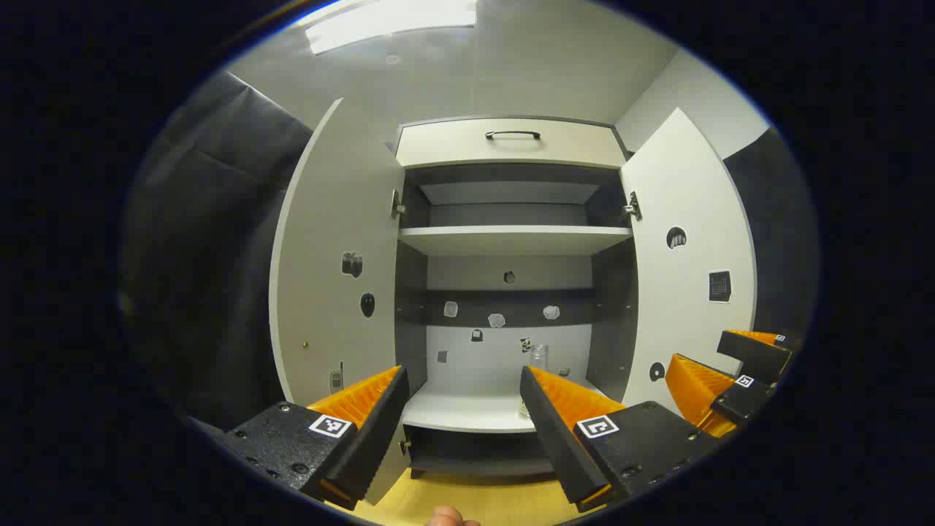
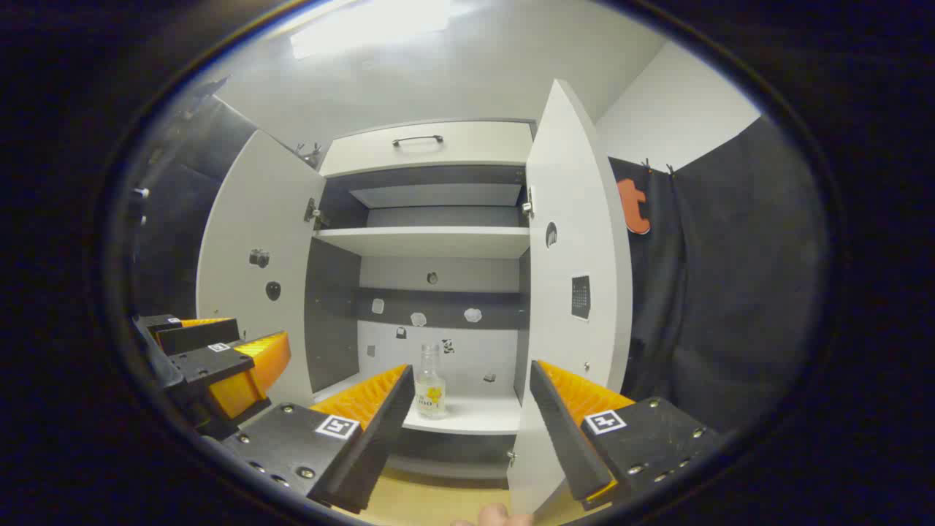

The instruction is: Grasp the bottle in the cabinet with the left hand and place it on the coaster, then close the right door with the right hand and the left door with the left hand.

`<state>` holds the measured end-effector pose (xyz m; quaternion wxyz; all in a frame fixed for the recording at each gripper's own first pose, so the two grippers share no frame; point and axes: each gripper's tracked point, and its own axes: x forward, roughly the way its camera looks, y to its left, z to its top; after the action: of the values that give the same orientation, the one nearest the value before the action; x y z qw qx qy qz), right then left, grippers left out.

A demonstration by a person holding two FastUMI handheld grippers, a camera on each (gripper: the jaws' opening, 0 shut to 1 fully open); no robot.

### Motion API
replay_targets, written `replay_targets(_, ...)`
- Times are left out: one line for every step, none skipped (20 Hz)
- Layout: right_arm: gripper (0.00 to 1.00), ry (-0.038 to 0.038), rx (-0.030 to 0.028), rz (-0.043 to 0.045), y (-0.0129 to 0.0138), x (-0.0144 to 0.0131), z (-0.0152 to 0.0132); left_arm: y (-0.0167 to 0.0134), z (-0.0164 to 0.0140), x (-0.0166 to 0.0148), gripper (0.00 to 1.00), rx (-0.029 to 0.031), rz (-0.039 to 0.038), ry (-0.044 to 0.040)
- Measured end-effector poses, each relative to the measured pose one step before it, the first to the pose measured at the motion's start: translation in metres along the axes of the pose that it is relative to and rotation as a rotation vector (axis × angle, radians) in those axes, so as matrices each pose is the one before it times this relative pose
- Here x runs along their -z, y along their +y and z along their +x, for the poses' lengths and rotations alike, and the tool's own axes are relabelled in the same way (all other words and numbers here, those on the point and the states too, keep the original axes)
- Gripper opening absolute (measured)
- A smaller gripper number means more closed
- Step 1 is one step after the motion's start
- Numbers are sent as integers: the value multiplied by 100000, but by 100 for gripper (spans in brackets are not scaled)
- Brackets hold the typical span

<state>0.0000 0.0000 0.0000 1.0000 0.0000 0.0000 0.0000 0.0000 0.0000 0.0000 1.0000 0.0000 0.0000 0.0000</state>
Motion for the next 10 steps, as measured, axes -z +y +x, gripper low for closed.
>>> replay_targets(96,987,-6,63,25,253,15,-368,42,79,96,822,254,210)
replay_targets(96,891,364,181,-73,116,-42,-237,5,-4,96,645,74,25)
replay_targets(96,477,486,425,-164,58,-20,-224,32,-94,96,537,-363,4)
replay_targets(100,180,333,229,-63,-35,-58,-454,40,78,96,808,-495,113)
replay_targets(100,-24,349,78,-130,-17,-58,-276,16,62,96,745,-350,445)
replay_targets(100,75,545,9,-165,-86,3,-338,198,219,96,603,18,404)
replay_targets(100,156,220,222,-24,52,-49,-124,49,167,96,562,298,576)
replay_targets(100,380,384,423,-7,-11,-112,-90,27,90,96,275,-24,454)
replay_targets(100,255,318,322,-41,48,-102,-105,-6,89,96,653,-435,328)
replay_targets(100,223,612,-145,-77,-42,-71,-140,14,50,96,669,-500,394)
